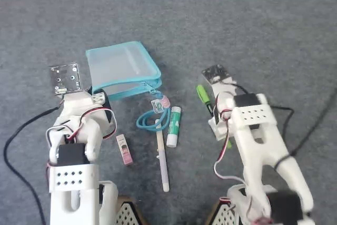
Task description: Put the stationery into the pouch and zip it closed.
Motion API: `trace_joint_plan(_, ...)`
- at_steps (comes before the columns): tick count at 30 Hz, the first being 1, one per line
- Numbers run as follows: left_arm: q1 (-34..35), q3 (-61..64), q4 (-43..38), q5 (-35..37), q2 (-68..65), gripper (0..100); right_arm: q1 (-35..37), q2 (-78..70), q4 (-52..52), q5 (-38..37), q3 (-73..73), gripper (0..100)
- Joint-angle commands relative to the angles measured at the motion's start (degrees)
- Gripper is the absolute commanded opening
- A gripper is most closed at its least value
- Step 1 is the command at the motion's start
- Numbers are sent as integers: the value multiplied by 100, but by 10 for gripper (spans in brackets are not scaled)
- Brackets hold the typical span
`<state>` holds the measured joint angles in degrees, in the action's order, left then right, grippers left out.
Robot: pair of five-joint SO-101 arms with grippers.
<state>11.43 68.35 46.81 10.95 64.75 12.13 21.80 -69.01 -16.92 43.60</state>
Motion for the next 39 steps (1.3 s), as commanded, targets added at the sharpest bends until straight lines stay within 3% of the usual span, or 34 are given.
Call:
trace_joint_plan(1,-53,-127,-202,-97,9,12,400,1305,-1385,-440,-1169,7)
trace_joint_plan(7,-88,-127,-211,-70,18,12,1903,2264,-2651,-457,-2330,7)
trace_joint_plan(13,-88,127,-703,-79,-26,12,3442,1965,-3134,-457,-2734,7)
trace_joint_plan(18,-97,163,-756,-88,-26,12,3468,963,-2853,-448,-2866,7)
trace_joint_plan(26,-273,180,-738,-88,-26,12,3301,-444,-2879,-53,-4299,7)
trace_joint_plan(39,-273,268,-756,-97,18,12,2853,-1332,-2897,237,-5002,7)
